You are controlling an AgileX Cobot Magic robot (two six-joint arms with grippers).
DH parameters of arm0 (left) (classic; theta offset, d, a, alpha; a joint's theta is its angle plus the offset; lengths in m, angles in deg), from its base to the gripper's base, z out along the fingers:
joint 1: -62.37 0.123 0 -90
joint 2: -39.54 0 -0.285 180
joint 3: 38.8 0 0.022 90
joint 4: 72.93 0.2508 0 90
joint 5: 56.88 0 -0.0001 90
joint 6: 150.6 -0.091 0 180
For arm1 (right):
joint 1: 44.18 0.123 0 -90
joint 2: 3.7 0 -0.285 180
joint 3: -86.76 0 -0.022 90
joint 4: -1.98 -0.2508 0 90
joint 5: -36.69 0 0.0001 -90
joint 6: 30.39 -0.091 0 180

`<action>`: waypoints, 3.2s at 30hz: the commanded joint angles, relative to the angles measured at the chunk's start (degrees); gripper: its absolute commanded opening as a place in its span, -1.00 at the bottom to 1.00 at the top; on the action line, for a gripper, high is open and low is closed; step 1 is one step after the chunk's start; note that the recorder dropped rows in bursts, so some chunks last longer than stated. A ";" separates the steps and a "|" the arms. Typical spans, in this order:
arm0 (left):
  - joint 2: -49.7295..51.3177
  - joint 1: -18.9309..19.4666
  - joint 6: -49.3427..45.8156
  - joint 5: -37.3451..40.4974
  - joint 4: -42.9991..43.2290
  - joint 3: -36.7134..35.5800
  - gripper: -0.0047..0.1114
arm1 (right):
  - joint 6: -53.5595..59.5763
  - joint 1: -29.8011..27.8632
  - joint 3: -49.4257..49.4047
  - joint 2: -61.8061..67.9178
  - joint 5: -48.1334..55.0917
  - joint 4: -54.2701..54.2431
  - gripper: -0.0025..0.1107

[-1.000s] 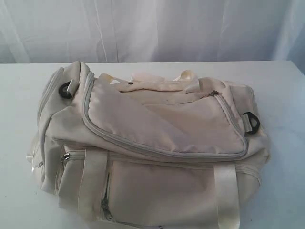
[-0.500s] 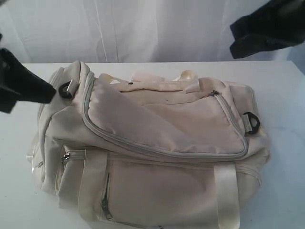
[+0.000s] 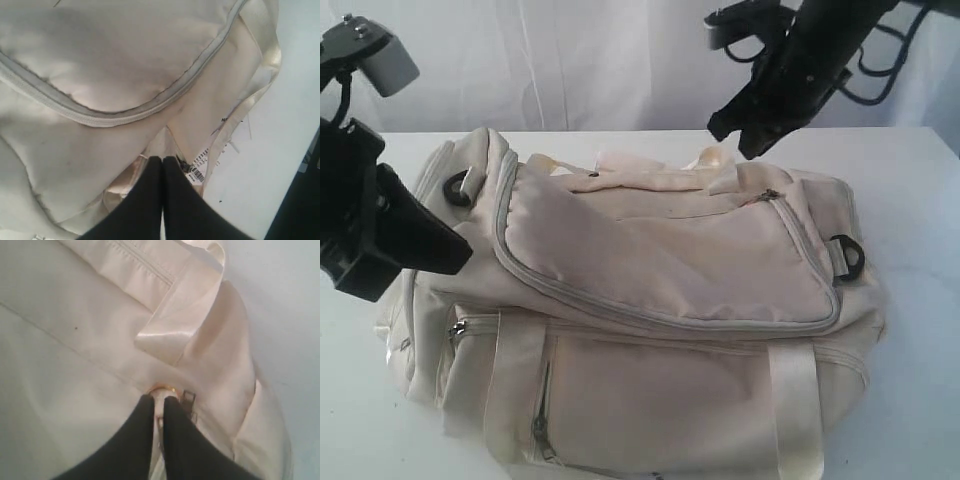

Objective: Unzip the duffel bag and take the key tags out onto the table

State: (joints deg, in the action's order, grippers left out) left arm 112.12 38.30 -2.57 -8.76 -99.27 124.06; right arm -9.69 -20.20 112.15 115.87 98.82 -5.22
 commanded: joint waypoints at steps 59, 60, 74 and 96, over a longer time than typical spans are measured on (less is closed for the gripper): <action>-0.17 -2.68 -1.29 1.64 -3.21 -0.32 -0.92 | 18.92 6.24 0.61 6.10 2.94 12.30 0.00; -0.17 -2.68 -1.29 1.64 -3.21 -0.32 -0.92 | 18.92 6.24 0.61 6.23 3.58 12.92 0.00; -0.17 -2.68 -1.29 1.91 -3.21 -0.32 -0.92 | 18.92 6.24 0.61 7.72 6.83 14.48 0.00; -0.17 -2.68 -1.41 1.90 -3.21 -0.32 -0.92 | 14.97 6.24 0.61 10.02 6.81 16.95 -0.09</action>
State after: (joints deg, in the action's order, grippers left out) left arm 112.12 35.80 -3.97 -7.89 -101.25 124.06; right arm 6.66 -13.95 112.89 125.88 104.84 10.22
